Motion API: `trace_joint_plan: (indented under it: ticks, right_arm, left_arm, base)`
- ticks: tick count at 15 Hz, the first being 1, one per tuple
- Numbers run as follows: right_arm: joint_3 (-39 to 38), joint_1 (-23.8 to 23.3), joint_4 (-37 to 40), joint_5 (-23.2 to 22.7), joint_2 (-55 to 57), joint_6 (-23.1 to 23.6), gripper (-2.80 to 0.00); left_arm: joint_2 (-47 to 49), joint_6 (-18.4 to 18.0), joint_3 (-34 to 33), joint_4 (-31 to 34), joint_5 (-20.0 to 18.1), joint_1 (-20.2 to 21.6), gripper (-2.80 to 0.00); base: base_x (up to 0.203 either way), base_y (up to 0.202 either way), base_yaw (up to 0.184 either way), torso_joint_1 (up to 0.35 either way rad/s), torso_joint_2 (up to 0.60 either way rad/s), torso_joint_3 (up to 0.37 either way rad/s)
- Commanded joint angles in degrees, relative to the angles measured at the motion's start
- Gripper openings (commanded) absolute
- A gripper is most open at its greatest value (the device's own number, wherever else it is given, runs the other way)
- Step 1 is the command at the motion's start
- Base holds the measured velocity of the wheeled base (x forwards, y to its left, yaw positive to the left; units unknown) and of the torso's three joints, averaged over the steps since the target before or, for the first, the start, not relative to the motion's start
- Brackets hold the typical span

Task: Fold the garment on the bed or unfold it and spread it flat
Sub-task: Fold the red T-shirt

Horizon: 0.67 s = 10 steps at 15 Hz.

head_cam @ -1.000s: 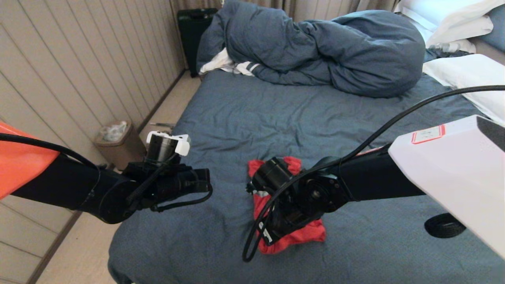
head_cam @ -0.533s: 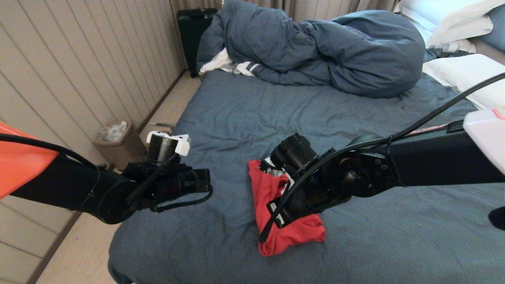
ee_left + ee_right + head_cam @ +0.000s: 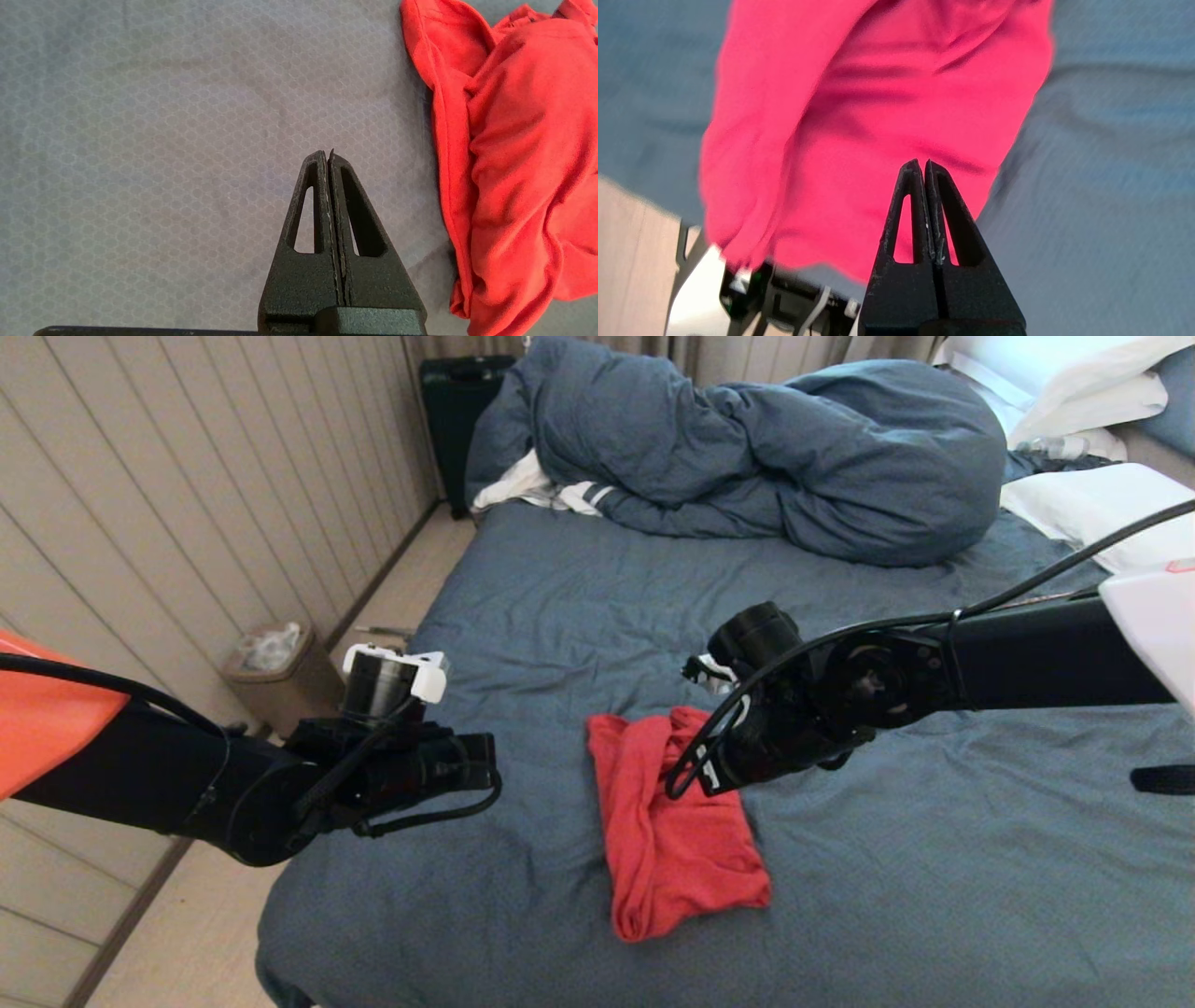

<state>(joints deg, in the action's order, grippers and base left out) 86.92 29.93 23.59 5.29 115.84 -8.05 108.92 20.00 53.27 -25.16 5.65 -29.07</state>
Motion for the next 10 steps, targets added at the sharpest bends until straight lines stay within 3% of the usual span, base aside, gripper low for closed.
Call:
trace_joint_plan:
  ticks: [1, 10]
  right_arm:
    - [2.3, -1.3, 0.2, 0.1, 3.4, 0.0, -2.80]
    - [18.4, -1.5, 4.1, 1.7, 16.5, 0.0, -2.80]
  left_arm:
    - [0.1, 0.1, 0.0, -0.2, 0.1, 0.0, -2.80]
    - [0.3, 0.1, -0.2, -0.2, 0.0, 0.0, -2.80]
  base:
    - [0.000, 0.000, 0.000, 0.000, 0.00, 0.000]
    - [0.000, 0.000, 0.000, 0.000, 0.00, 0.000]
